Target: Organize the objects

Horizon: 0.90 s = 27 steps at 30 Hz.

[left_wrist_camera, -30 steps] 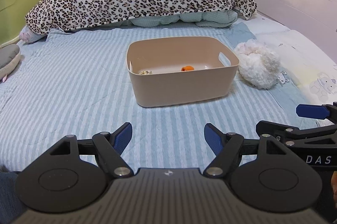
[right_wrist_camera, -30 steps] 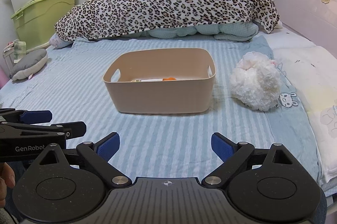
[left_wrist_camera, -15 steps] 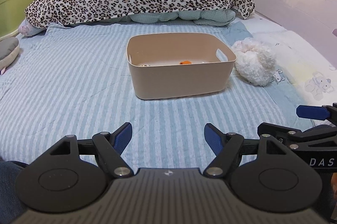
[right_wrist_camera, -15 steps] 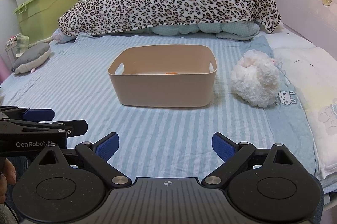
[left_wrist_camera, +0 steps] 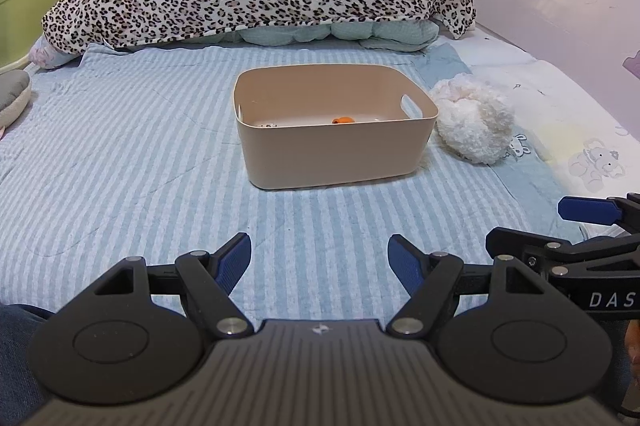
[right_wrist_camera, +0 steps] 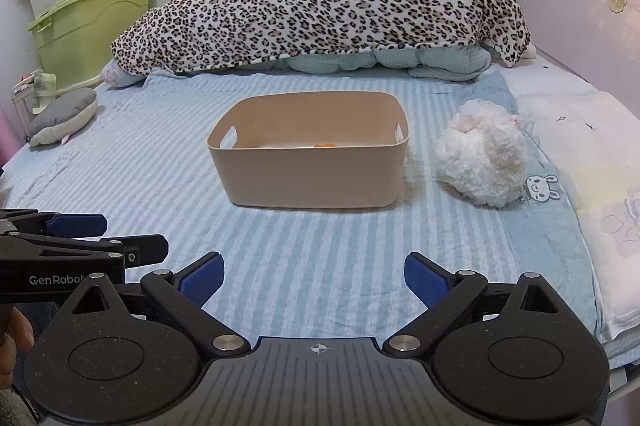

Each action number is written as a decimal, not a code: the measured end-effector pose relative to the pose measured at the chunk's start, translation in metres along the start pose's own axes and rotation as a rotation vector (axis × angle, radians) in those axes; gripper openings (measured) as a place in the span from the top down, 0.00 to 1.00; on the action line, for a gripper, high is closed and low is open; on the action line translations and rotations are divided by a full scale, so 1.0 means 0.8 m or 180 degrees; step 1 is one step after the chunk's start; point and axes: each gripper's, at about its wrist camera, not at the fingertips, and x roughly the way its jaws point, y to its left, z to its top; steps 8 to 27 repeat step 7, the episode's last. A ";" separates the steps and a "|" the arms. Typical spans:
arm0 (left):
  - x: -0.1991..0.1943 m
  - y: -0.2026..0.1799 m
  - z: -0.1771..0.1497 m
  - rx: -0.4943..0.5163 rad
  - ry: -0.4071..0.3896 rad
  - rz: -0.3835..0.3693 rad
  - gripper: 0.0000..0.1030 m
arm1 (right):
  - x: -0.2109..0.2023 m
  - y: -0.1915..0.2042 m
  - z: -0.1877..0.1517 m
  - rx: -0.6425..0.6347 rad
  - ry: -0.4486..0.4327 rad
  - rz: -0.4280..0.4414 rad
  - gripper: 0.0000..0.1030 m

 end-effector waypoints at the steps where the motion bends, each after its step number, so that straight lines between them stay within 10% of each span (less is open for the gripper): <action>1: 0.000 0.000 0.000 0.0000 0.0000 0.0000 0.26 | 0.000 -0.001 0.000 0.0004 0.0001 0.0001 0.04; 27: 0.000 -0.001 -0.001 0.0026 -0.0008 0.0019 0.26 | 0.002 -0.002 0.000 0.0032 0.0024 0.0027 0.04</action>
